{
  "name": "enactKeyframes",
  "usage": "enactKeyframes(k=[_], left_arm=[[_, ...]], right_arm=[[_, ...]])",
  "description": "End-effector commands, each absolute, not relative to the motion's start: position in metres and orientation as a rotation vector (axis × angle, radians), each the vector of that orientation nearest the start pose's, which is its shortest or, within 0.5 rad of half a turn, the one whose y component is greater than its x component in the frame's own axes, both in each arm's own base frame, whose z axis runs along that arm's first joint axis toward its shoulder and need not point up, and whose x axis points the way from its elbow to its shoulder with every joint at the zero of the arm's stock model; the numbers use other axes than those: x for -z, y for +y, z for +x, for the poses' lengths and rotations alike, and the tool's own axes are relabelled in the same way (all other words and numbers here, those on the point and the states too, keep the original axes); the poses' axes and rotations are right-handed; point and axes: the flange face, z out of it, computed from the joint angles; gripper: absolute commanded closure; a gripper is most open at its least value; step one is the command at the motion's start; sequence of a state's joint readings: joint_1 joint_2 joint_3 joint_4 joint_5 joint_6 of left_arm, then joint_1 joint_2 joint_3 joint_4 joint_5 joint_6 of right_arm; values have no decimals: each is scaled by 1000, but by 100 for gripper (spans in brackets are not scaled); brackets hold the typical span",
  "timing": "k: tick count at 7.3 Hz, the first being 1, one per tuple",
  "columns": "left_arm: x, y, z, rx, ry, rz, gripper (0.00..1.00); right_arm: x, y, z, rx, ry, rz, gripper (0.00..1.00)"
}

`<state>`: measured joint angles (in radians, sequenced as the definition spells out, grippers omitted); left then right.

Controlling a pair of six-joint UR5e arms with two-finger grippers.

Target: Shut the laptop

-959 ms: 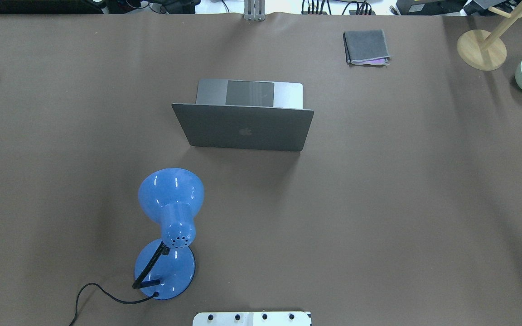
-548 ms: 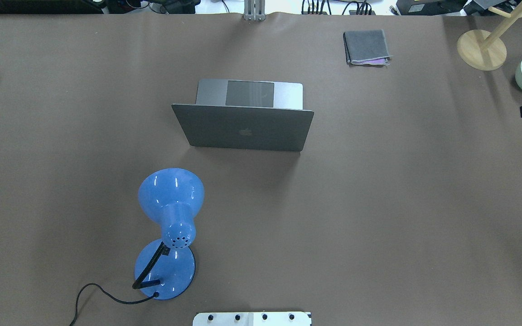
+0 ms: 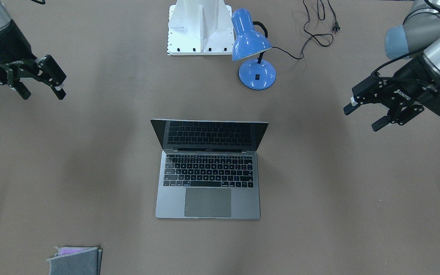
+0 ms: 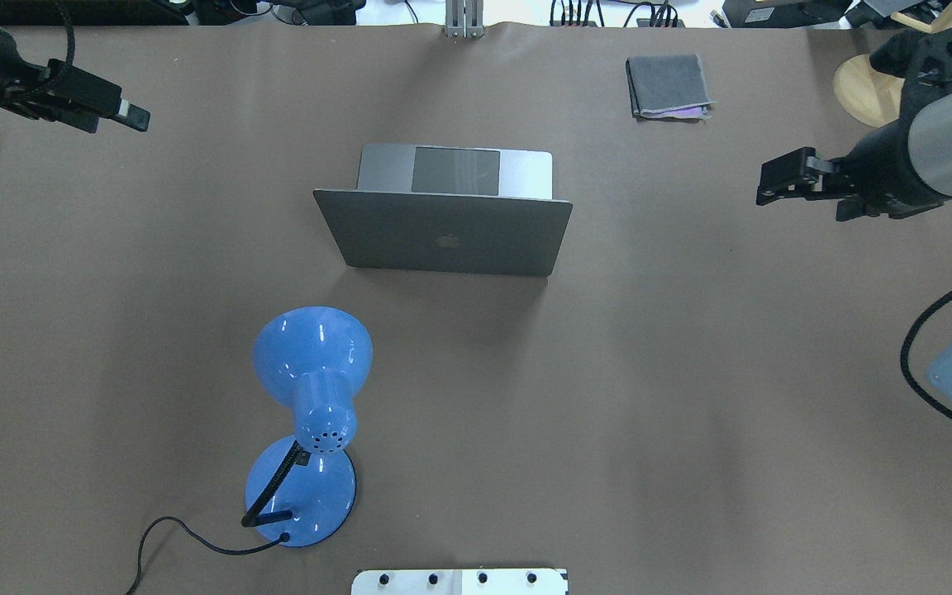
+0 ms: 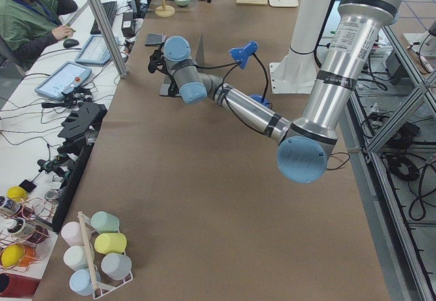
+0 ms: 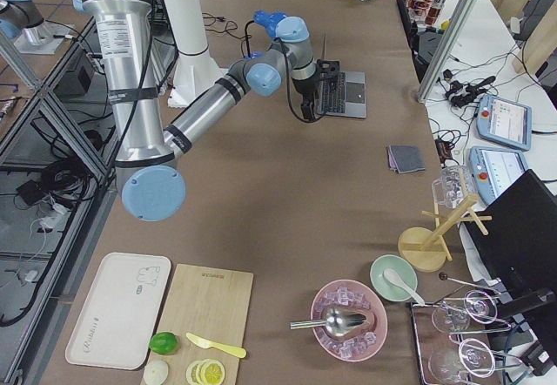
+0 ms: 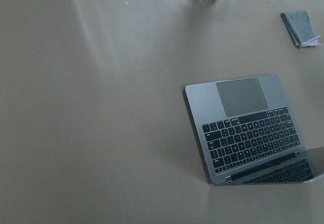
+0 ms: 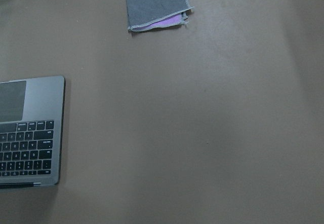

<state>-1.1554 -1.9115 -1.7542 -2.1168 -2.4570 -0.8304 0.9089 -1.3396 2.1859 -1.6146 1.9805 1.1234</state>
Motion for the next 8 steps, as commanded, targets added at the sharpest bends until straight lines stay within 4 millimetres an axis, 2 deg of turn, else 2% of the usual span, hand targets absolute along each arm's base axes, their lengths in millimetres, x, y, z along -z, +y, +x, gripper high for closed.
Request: enactKeyframes(k=[1, 4, 5, 6, 7, 8], left_arm=[[-278, -562, 221, -79, 1165, 321, 1], [-240, -549, 280, -20, 1139, 297, 1], [-210, -534, 297, -3, 1076, 281, 1], [-191, -510, 314, -6, 1022, 274, 1], [-180, -494, 330, -12, 978, 273, 1], [-175, -487, 345, -1, 958, 267, 1]], right_arm=[[-230, -438, -277, -296, -809, 174, 2], [-207, -431, -307, -319, -811, 156, 2], [-191, -430, -319, -348, -804, 144, 3], [-183, -426, -331, -360, -798, 144, 3], [-178, -425, -339, -381, -802, 129, 4], [-171, -427, -350, -404, -803, 113, 6]])
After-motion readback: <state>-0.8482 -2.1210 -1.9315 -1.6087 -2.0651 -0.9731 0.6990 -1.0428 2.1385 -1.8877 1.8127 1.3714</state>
